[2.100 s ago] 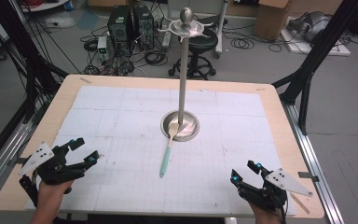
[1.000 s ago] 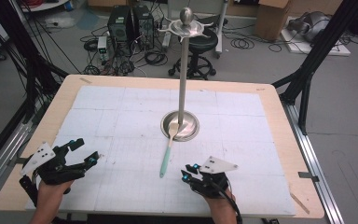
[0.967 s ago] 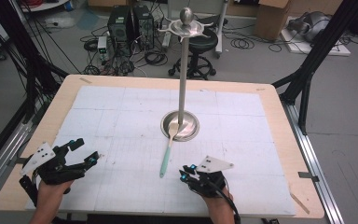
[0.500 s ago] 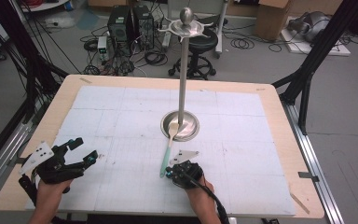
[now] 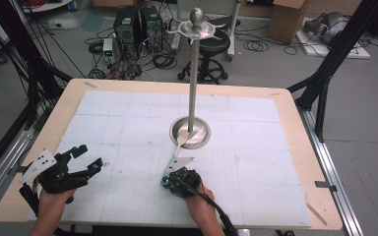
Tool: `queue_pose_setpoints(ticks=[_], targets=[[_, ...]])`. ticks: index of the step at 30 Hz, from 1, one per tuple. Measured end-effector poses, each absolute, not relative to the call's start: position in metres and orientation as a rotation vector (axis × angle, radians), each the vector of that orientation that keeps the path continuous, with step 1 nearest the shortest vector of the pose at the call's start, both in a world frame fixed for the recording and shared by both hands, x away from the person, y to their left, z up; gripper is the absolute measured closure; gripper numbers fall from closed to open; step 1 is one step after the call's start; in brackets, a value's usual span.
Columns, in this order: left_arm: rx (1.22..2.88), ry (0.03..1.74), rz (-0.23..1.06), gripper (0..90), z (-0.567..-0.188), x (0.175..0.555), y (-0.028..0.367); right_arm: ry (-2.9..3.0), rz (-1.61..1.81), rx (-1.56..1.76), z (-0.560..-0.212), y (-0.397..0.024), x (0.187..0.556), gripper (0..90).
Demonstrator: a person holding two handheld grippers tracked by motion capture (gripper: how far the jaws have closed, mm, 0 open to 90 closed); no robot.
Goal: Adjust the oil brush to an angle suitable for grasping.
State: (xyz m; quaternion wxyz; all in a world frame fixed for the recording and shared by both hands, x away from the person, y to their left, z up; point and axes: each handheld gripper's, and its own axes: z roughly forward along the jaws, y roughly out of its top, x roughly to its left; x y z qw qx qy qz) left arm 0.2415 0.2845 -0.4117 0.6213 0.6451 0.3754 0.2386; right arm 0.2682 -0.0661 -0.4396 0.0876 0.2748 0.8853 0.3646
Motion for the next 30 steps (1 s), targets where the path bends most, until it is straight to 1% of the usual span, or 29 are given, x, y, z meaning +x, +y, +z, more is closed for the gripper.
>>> queue_pose_setpoints(ticks=[11,15,23,30], targets=[[1.491,0.87,0.547,19.4,-0.412,0.242,0.285,2.681,1.078,0.73,-0.438,-0.033,0.28,88.7],[1.485,0.875,0.553,19.4,-0.412,0.242,0.287,2.652,1.123,0.783,-0.433,-0.041,0.291,88.9],[1.491,0.878,0.552,19.4,-0.413,0.243,0.287,2.523,1.075,0.893,-0.428,-0.064,0.338,89.0],[1.496,0.875,0.55,19.4,-0.413,0.243,0.286,2.483,1.022,0.911,-0.426,-0.063,0.367,87.5]])
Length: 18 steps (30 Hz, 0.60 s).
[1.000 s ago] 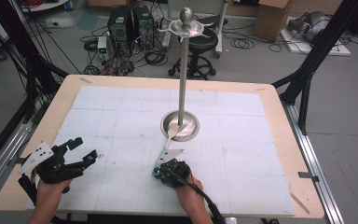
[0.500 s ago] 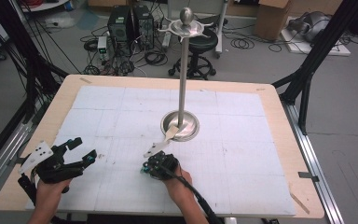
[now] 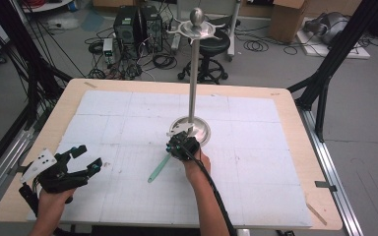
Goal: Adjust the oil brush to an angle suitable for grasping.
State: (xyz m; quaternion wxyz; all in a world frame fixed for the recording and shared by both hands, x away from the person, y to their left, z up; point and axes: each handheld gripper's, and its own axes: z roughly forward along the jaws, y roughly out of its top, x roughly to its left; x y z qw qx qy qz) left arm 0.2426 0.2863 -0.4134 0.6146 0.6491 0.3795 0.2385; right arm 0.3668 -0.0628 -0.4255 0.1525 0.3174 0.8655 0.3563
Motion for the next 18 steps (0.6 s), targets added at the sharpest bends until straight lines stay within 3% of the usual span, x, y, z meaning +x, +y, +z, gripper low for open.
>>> queue_pose_setpoints(ticks=[9,18], targets=[[1.5,0.867,0.55,19.4,-0.413,0.242,0.286,2.51,0.901,0.926,-0.433,-0.059,0.378,89.0],[1.499,0.868,0.549,19.5,-0.413,0.242,0.286,2.554,0.8,0.922,-0.43,-0.071,0.367,89.1]])
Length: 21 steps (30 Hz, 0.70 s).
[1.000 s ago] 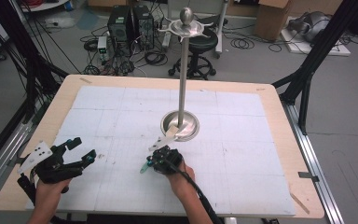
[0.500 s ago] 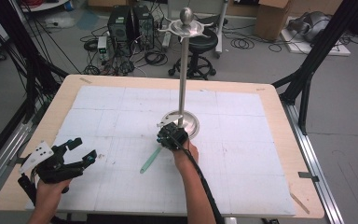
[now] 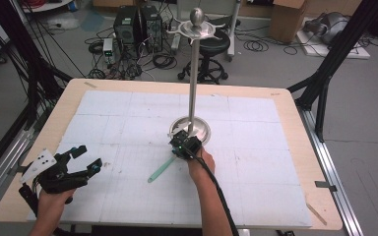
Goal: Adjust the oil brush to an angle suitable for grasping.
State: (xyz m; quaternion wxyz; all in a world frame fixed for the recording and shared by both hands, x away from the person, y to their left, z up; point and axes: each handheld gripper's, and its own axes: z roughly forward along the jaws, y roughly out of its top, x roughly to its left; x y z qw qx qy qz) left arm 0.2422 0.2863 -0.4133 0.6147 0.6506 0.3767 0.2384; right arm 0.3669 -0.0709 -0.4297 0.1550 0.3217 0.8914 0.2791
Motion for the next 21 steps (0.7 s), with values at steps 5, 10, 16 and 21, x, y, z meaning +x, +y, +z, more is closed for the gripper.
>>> queue_pose_setpoints(ticks=[5,10,16,21], targets=[[1.495,0.869,0.548,19.4,-0.413,0.242,0.286,2.545,0.833,0.941,-0.425,-0.085,0.356,89.1],[1.499,0.869,0.543,19.5,-0.414,0.243,0.285,2.57,0.769,0.912,-0.423,-0.092,0.352,89.1],[1.493,0.872,0.545,19.5,-0.414,0.243,0.285,2.576,0.758,0.924,-0.427,-0.089,0.355,89.1],[1.497,0.87,0.545,19.5,-0.414,0.243,0.286,2.59,0.752,0.916,-0.426,-0.096,0.35,89.1]])
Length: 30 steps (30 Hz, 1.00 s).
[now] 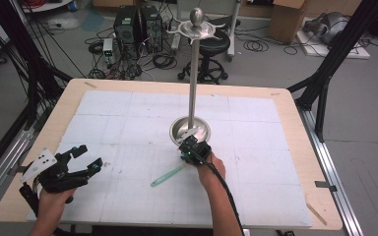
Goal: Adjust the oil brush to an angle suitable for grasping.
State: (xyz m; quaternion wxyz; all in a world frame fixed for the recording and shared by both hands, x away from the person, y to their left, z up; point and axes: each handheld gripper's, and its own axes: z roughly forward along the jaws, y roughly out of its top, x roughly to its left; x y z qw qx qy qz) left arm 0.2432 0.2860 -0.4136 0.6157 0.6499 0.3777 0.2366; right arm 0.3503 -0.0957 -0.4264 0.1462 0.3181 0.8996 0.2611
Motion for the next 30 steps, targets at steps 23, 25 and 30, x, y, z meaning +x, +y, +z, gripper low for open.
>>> queue_pose_setpoints(ticks=[23,25,30], targets=[[1.502,0.869,0.542,19.5,-0.414,0.243,0.283,2.588,0.796,0.96,-0.427,-0.146,0.3,89.3],[1.5,0.871,0.541,19.5,-0.414,0.243,0.283,2.592,0.795,0.957,-0.427,-0.149,0.296,89.2],[1.503,0.869,0.544,19.5,-0.414,0.243,0.283,2.586,0.819,0.992,-0.428,-0.158,0.286,89.2]])
